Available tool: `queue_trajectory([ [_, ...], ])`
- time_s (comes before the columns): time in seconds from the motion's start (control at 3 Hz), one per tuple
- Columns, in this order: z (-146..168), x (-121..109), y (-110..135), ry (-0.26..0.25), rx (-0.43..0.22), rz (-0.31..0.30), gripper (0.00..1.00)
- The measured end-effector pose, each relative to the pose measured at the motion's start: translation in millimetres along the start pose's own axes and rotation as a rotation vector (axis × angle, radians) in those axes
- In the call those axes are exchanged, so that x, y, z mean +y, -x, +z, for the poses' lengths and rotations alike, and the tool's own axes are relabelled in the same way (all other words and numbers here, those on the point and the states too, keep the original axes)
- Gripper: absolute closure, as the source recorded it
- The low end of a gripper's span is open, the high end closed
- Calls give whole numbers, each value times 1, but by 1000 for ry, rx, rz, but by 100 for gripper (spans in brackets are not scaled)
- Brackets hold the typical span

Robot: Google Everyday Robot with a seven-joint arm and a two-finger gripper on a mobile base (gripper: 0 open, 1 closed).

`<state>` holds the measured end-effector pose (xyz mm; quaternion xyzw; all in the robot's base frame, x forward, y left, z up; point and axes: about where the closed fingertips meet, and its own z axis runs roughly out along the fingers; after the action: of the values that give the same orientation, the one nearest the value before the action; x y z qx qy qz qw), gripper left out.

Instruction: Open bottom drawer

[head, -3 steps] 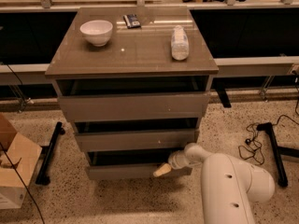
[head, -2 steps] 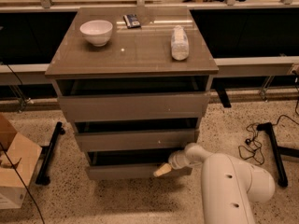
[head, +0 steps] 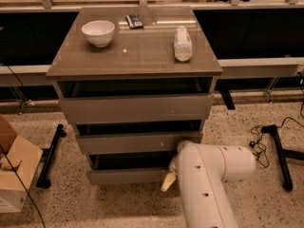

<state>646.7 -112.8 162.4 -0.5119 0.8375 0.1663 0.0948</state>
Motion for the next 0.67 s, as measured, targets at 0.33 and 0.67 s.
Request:
queue_trajectory([
  [0.33,-7,26,-16,60,110,-81,18],
  [0.67,-21,56,-21,91,143,-123,41],
])
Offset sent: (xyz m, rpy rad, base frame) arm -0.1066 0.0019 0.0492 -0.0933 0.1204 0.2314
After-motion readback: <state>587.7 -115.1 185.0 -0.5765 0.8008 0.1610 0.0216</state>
